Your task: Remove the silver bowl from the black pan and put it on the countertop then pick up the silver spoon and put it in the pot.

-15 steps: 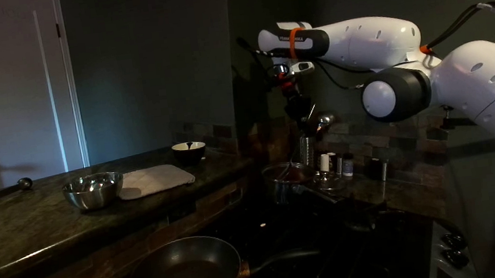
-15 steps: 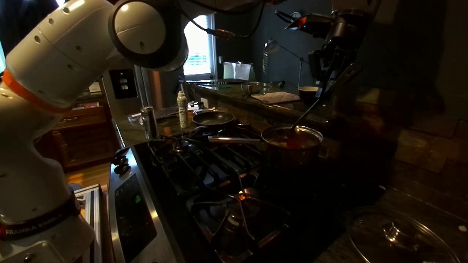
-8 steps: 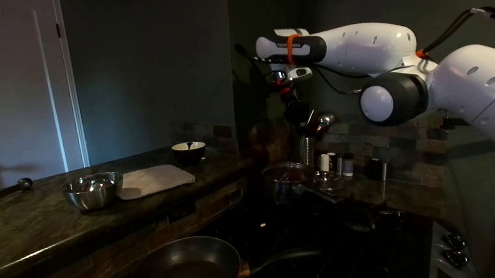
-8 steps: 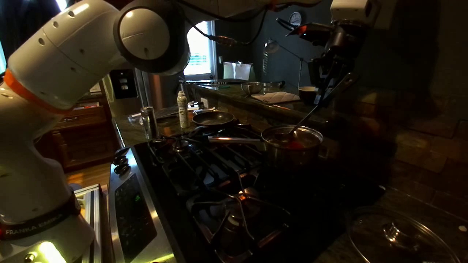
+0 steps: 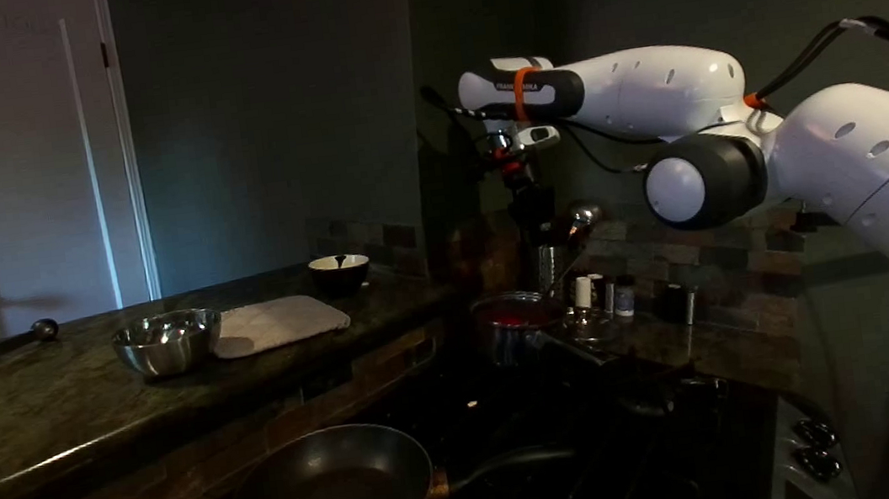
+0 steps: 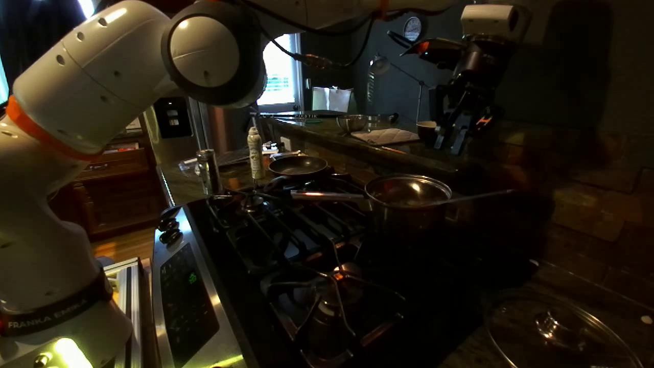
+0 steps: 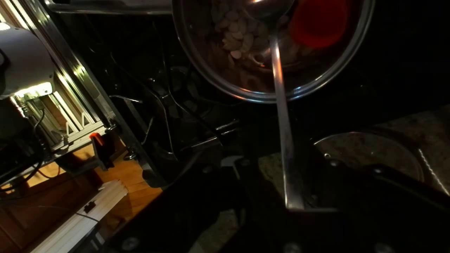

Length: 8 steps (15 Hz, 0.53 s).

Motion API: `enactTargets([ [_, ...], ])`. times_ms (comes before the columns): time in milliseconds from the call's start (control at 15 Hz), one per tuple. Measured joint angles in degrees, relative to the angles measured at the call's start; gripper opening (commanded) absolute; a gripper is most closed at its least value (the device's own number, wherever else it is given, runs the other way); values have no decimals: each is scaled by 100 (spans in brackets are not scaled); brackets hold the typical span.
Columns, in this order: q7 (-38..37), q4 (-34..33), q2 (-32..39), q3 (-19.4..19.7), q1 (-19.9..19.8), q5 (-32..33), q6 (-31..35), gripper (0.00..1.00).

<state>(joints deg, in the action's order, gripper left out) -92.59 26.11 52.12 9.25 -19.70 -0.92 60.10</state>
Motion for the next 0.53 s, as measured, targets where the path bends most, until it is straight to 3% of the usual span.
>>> enactTargets([
  [267, -69, -8, 0, 0, 0, 0, 0, 95],
  [333, -81, -13, -2, 0, -1, 0, 0, 100],
  [533, -71, -17, -56, 1, -27, 0, -59, 100],
])
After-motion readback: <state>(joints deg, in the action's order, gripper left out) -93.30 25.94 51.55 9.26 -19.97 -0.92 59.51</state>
